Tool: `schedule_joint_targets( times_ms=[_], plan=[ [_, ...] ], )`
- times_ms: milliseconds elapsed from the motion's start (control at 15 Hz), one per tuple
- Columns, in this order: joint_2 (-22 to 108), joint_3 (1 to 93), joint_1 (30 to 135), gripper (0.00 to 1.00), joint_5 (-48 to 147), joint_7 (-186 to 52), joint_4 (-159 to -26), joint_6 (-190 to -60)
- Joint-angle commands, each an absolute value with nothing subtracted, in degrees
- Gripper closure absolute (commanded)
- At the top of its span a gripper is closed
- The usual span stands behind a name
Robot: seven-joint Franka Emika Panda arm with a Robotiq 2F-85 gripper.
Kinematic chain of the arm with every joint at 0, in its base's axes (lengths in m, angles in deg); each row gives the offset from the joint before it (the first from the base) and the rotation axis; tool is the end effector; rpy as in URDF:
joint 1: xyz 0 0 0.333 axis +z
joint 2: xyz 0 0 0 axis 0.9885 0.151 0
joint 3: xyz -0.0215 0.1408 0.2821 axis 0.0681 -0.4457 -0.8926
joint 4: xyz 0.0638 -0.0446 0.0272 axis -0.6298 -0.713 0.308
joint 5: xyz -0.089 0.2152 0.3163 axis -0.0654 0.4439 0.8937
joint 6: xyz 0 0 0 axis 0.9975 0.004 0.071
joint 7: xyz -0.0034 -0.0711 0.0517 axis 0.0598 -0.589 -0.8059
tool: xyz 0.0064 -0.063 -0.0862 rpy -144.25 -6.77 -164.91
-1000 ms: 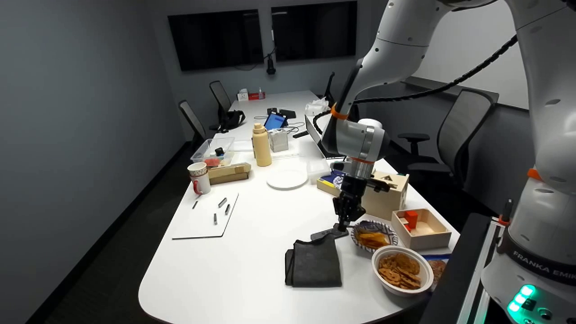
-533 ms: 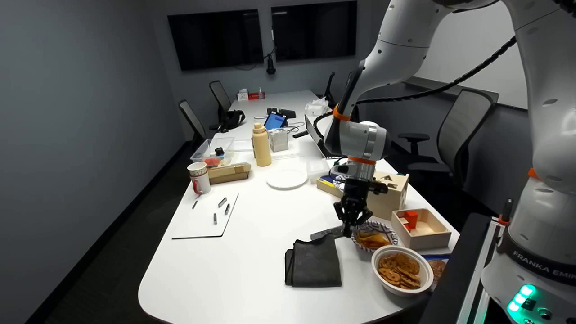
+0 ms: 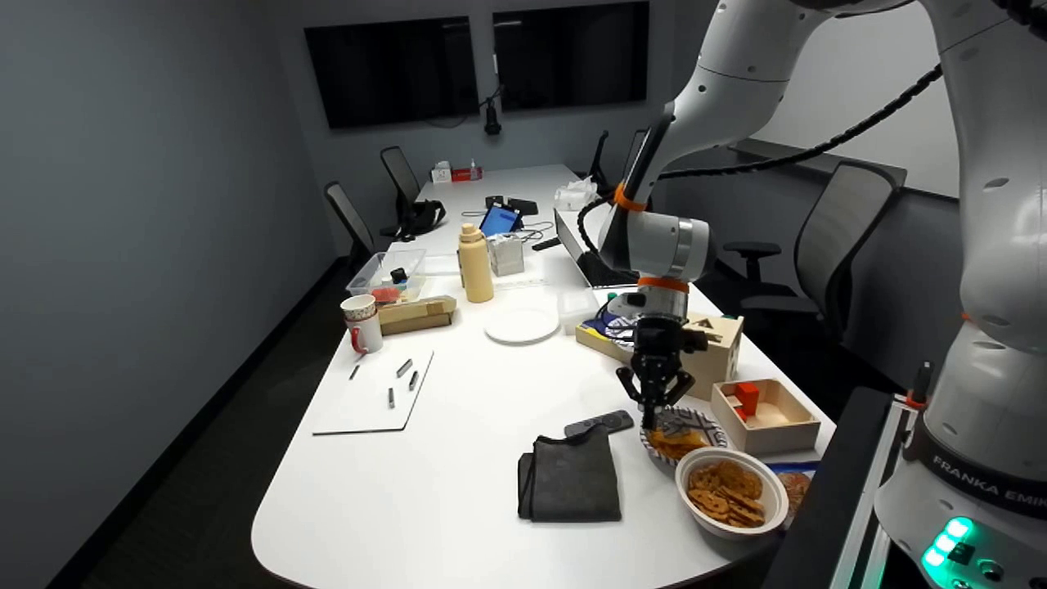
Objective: Use the spoon to stir in the bowl
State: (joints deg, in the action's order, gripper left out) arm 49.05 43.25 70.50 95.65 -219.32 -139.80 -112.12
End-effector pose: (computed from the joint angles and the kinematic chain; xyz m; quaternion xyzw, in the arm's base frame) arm 0.3993 -0.0466 0.1189 -0.5917 -0.7042 -0.1626 0.3572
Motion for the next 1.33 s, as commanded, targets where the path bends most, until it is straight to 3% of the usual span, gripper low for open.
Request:
schedule_joint_targets(
  times_ms=[0, 467, 1267],
  plan=[
    [49.10, 44.06, 69.30, 0.99, 92.99, -221.98, -137.75, -106.73],
    [48.61, 45.23, 69.61, 0.99, 95.54, -214.83, -137.03, -106.80],
    [55.06, 44.24, 70.32, 0.99, 78.55, -208.16, -125.83, -91.68]
  ],
)
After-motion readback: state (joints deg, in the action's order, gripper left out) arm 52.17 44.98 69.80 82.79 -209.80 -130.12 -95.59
